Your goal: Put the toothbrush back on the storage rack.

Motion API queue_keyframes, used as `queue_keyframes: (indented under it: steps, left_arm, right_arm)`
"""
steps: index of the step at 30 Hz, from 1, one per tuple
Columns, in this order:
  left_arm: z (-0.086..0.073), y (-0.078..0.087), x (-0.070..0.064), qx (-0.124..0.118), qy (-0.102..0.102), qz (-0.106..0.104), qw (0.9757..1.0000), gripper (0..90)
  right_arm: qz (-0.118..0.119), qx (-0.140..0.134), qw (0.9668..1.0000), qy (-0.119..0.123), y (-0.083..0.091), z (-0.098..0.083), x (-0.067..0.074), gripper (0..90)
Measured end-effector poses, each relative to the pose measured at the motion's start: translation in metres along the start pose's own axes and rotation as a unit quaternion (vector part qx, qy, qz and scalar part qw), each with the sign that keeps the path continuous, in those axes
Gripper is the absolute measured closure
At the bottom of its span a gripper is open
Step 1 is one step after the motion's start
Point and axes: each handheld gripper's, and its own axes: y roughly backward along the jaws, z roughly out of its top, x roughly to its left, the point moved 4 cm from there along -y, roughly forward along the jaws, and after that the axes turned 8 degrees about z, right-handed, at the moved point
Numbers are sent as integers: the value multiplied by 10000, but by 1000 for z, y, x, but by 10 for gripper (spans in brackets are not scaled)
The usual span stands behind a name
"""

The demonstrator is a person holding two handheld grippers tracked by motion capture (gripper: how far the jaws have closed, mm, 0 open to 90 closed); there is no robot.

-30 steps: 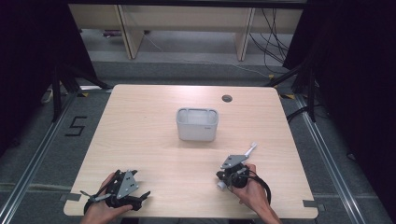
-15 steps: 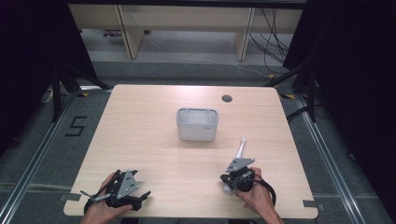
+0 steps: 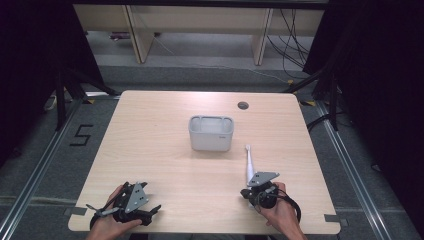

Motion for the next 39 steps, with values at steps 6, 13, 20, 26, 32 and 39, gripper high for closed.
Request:
queue_keyframes:
  steps: [6, 13, 20, 26, 32, 39]
  left_arm:
    - [0, 0, 0, -9, -26, 11, 10000, 152]
    - [0, 0, 0, -8, -32, 5, 10000, 152]
    - [0, 0, 0, -9, -19, 9, 10000, 152]
    - [0, 0, 0, -8, -23, 7, 10000, 152]
    - [0, -1, 0, -4, -22, 9, 10000, 152]
    - [0, -1, 0, -3, -18, 8, 10000, 152]
  right_arm:
    - [-13, -2, 10000, -68, 5, -5, -1, 875]
    - [-32, -33, 9999, -102, 9, -10, -2, 874]
    - [-24, 68, 9998, -198, 15, -16, -3, 874]
    - [-51, -18, 9996, -278, 20, -20, -5, 874]
    - [-104, -72, 9994, -314, 24, -25, -9, 874]
    - [-121, -34, 9993, -356, 27, -30, -12, 874]
